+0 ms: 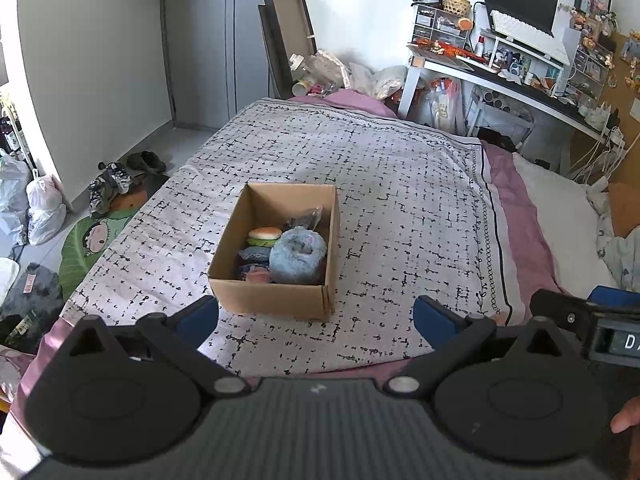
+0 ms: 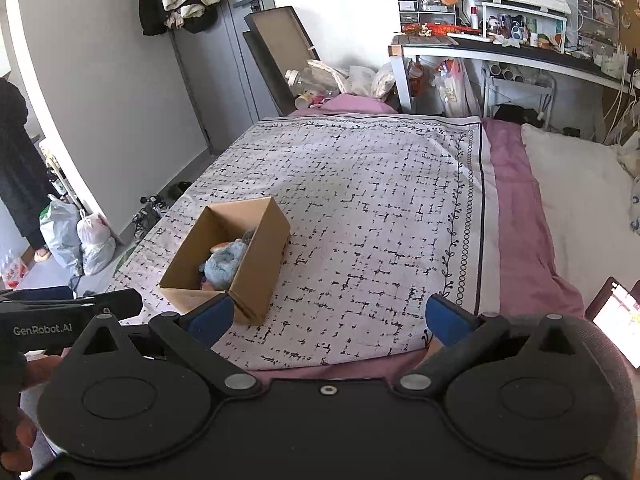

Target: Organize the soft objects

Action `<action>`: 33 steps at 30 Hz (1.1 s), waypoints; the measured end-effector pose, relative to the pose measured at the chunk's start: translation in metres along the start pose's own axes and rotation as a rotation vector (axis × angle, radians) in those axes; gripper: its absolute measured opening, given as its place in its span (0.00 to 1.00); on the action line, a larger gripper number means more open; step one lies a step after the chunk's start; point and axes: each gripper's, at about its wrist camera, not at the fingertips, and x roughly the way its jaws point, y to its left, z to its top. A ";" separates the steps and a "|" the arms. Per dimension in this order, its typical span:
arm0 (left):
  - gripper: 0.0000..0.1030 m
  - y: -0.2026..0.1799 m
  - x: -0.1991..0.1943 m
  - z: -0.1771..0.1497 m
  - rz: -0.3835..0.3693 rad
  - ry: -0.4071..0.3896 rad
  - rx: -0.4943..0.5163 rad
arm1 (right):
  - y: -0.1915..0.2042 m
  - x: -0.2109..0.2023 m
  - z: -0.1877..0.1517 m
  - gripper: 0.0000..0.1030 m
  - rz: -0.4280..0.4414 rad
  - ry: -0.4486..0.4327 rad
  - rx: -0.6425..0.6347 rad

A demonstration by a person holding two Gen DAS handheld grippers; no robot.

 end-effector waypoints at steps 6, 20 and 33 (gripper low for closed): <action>1.00 -0.002 -0.001 0.000 0.004 -0.006 0.005 | 0.000 0.000 0.001 1.00 -0.004 -0.004 -0.002; 1.00 0.000 -0.001 0.002 -0.017 -0.014 0.002 | 0.002 -0.002 0.001 1.00 -0.037 -0.008 -0.016; 1.00 0.002 0.002 0.000 -0.031 -0.010 -0.001 | 0.006 0.000 0.001 1.00 -0.045 -0.006 -0.029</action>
